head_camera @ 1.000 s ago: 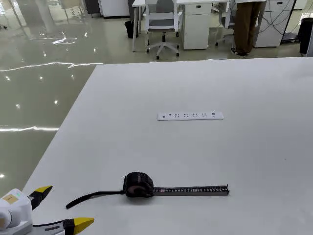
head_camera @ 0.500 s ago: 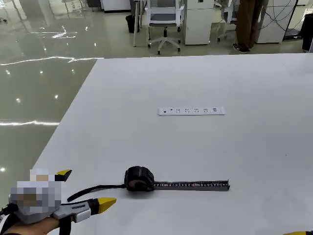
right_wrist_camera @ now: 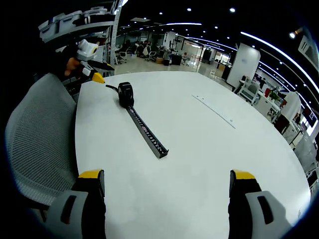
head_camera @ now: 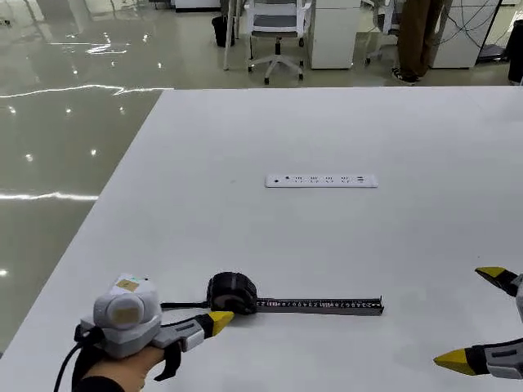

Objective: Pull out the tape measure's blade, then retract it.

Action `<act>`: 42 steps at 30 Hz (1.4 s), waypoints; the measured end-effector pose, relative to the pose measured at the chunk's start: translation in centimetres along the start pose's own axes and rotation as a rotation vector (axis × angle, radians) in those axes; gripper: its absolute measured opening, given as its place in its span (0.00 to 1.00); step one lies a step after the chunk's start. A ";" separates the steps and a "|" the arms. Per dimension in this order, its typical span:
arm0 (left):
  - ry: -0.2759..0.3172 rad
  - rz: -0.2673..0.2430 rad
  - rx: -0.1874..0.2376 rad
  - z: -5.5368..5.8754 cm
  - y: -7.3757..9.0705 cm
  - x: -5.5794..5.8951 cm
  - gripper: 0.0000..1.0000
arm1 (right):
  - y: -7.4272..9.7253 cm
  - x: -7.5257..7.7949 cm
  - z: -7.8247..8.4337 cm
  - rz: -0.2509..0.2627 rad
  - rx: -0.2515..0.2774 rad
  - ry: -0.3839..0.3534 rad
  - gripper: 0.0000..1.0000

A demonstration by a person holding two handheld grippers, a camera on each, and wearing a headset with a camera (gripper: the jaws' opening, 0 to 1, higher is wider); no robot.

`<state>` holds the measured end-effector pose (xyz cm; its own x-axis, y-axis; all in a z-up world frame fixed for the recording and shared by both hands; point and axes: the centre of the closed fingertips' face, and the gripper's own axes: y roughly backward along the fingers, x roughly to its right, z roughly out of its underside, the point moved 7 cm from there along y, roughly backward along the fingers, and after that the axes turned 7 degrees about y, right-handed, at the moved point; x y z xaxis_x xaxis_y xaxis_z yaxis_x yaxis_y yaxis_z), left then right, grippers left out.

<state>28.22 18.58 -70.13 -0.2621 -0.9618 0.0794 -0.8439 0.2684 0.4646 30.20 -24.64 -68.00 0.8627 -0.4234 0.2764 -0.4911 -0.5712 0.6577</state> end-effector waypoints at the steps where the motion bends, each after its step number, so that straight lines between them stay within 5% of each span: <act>1: 0.011 -0.012 0.014 0.0 -0.2 0.4 1.00 | -0.4 0.2 -0.2 -0.009 -0.002 0.009 1.00; 4: 0.132 -0.031 0.083 0.3 -1.0 0.7 1.00 | -1.7 0.5 -0.8 -0.049 -0.018 0.046 1.00; 6: 0.216 -0.057 0.051 1.4 -1.3 1.2 1.00 | -2.5 0.5 -1.0 -0.085 -0.038 0.079 1.00; 8: 0.178 -0.055 0.028 1.9 -1.9 1.9 1.00 | -3.6 0.7 -1.1 -0.115 -0.052 0.110 0.99; 11: 0.099 -0.065 0.059 1.4 -2.1 2.5 1.00 | -5.0 0.9 -1.4 -0.163 -0.079 0.141 0.95; 21: 0.175 -0.083 0.051 2.0 -3.1 2.3 1.00 | -10.3 2.0 -2.0 -0.312 -0.160 0.226 0.87; 24: 0.139 -0.054 0.044 2.2 -3.5 2.5 1.00 | -11.6 2.3 -1.5 -0.354 -0.194 0.240 0.79; 32: 0.098 -0.027 0.028 2.6 -4.0 2.9 1.00 | -13.6 2.0 -0.2 -0.447 -0.255 0.263 0.50; 42: 0.104 -0.032 0.017 3.0 -4.1 2.8 1.00 | -14.5 1.4 0.2 -0.508 -0.283 0.327 0.28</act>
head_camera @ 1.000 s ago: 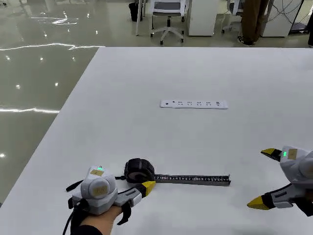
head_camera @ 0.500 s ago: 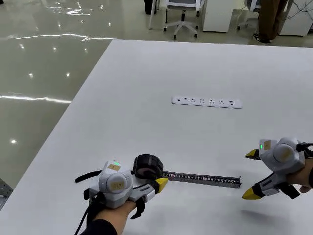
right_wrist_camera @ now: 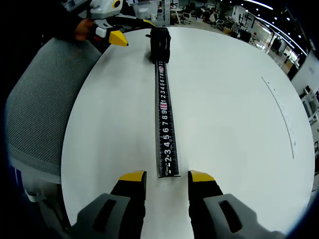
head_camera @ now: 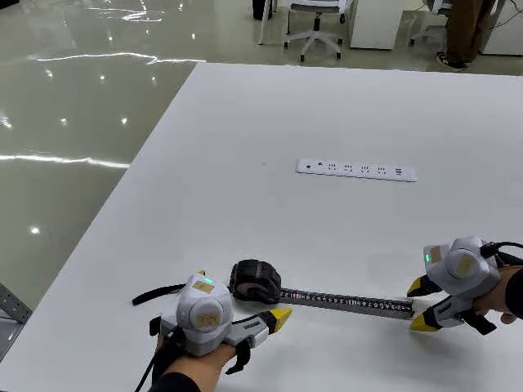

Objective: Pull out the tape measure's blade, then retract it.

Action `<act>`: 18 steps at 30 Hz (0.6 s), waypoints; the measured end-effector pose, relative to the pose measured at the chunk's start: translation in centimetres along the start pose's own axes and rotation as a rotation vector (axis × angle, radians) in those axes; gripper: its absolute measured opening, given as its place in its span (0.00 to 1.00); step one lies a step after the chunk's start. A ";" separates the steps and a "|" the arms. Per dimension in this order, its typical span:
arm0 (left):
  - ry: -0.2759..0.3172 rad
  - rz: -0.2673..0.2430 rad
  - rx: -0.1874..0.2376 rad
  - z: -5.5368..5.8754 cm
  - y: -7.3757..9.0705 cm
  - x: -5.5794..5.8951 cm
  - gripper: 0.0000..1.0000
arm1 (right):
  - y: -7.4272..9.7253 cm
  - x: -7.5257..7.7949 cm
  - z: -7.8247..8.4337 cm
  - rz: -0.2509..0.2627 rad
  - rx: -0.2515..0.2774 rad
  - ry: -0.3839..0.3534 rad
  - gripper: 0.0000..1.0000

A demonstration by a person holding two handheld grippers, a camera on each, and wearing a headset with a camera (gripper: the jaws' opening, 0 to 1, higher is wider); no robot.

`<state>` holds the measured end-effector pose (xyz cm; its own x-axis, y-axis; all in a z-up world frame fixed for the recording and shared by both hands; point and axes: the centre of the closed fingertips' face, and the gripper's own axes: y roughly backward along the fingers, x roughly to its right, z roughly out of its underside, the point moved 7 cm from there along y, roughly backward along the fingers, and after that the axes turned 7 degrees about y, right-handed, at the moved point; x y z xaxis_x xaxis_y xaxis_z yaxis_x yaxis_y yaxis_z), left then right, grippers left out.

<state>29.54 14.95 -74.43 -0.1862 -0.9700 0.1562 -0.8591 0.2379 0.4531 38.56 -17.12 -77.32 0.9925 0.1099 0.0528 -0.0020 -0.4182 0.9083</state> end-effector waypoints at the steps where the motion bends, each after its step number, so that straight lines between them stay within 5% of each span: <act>1: 0.001 -0.001 0.000 0.0 0.0 -0.1 1.00 | -0.1 0.1 0.0 0.001 -0.003 0.000 0.25; 10: 0.018 -0.003 -0.002 0.1 0.0 -0.1 1.00 | -0.4 0.3 -0.2 -0.013 -0.014 0.010 0.12; 18: 0.061 -0.013 -0.010 0.4 -0.2 -0.3 0.95 | -0.5 0.4 -0.6 -0.021 -0.076 0.023 0.11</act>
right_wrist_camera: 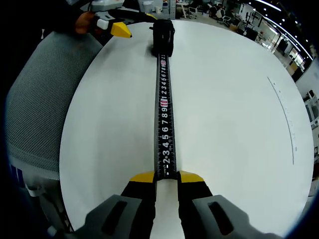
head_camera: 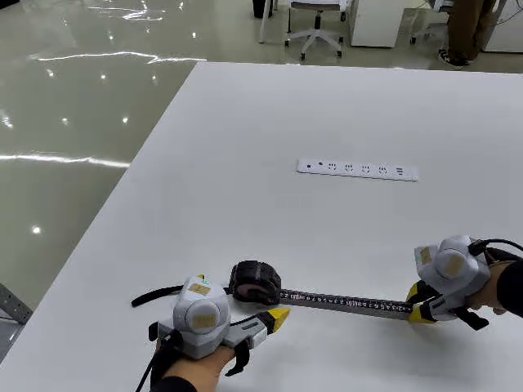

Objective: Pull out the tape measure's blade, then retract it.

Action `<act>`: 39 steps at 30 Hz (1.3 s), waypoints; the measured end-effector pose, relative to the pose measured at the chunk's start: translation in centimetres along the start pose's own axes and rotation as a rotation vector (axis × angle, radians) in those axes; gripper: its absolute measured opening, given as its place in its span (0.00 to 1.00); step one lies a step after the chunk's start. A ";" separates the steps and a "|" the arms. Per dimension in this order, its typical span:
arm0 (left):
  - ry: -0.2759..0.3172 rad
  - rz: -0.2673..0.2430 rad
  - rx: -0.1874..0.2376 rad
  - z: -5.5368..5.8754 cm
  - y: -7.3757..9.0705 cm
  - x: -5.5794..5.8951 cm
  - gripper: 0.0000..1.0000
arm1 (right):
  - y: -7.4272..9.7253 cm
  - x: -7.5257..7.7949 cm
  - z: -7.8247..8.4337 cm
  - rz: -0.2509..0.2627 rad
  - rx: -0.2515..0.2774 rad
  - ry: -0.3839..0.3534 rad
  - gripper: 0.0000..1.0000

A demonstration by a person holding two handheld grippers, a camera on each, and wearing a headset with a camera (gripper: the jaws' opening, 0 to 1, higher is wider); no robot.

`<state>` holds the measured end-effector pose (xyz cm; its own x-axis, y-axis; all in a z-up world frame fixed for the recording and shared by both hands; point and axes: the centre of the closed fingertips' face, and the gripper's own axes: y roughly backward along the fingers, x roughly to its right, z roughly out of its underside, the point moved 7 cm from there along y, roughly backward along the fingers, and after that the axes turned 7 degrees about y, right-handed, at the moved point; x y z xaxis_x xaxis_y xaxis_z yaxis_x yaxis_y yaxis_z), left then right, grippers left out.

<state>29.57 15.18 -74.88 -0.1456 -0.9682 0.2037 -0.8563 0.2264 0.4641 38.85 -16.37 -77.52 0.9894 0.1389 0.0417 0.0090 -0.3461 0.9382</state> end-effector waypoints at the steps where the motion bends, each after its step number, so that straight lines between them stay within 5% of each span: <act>1: 0.005 -0.005 -0.001 0.0 -0.1 -0.1 0.95 | 0.0 0.0 -0.1 0.002 -0.011 0.001 0.11; 8: 0.024 -0.028 0.012 -0.6 -1.5 0.0 0.89 | -0.1 -0.1 -0.3 0.007 -0.050 -0.011 0.11; 12: 0.035 -0.036 0.019 -1.0 -2.7 0.2 0.87 | -0.1 -0.1 -0.1 0.026 -0.019 -0.119 0.11; 19: 0.102 -0.053 -0.008 -1.4 -4.4 0.3 0.83 | -0.3 -0.2 -0.4 0.031 -0.057 -0.086 0.11; 21: 0.104 -0.055 -0.003 -1.6 -4.8 0.4 0.81 | -0.3 0.0 -0.3 0.034 -0.058 -0.134 0.11; 30: 0.110 -0.055 -0.044 -1.3 -5.7 0.9 0.77 | -0.4 0.0 -0.4 0.028 -0.069 -0.115 0.11; 33: 0.239 -0.082 -0.067 -1.7 -5.8 0.5 0.75 | -0.3 0.0 -0.4 0.023 -0.077 -0.117 0.11; 39: 0.134 -0.116 -0.098 -1.3 -6.0 0.7 0.71 | -0.3 0.0 -0.5 0.026 -0.084 -0.119 0.11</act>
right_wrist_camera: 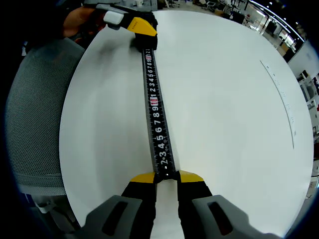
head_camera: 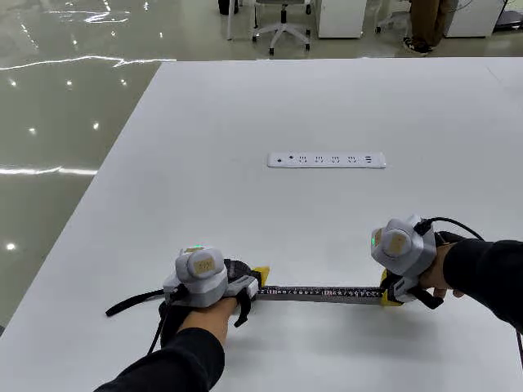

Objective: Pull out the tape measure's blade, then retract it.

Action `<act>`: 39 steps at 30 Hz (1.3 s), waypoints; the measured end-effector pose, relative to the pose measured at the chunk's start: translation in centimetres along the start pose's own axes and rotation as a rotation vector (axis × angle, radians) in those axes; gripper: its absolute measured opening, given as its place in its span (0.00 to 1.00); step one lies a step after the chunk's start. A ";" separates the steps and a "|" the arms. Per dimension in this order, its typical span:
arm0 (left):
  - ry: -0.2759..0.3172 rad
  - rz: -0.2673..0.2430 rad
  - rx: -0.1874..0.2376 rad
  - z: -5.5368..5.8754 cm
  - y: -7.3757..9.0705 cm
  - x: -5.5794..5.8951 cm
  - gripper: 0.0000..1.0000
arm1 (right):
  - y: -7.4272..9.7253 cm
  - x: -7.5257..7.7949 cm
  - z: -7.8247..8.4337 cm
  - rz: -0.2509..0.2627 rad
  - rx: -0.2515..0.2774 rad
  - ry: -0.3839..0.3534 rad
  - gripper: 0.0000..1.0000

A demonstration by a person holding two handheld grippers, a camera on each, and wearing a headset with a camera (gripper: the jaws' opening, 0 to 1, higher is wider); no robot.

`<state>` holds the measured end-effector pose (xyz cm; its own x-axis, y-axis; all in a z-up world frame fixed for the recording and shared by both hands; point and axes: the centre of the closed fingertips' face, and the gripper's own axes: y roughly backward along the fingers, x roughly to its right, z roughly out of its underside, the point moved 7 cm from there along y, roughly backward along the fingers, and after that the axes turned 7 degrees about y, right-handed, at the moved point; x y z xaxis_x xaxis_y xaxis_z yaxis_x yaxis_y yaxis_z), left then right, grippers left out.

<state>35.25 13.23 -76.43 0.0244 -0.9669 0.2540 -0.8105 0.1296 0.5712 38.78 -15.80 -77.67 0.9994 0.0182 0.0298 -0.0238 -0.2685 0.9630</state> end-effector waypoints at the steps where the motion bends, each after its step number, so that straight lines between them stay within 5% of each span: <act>1: -0.011 -0.007 -0.001 0.0 0.0 0.0 0.70 | 0.0 0.0 0.0 0.001 -0.003 0.000 0.11; 6: -0.047 -0.029 -0.021 0.1 0.0 -0.1 0.66 | 0.0 0.0 0.0 0.003 -0.010 -0.002 0.11; 9: -0.148 -0.041 -0.032 0.4 0.0 0.0 0.66 | 0.0 0.0 0.0 0.003 -0.014 -0.004 0.11; 13: -0.167 -0.048 -0.039 0.5 -0.1 -0.1 0.64 | 0.0 0.0 -0.1 0.005 -0.011 -0.006 0.11; 39: -0.138 -0.016 -0.073 0.3 0.0 -0.4 0.63 | 0.0 -0.4 -0.5 0.037 0.006 -0.018 0.10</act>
<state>35.08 13.51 -76.78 -0.0477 -0.9893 0.1381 -0.7655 0.1250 0.6311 38.41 -15.37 -77.54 0.9981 -0.0093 0.0607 -0.0610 -0.2748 0.9596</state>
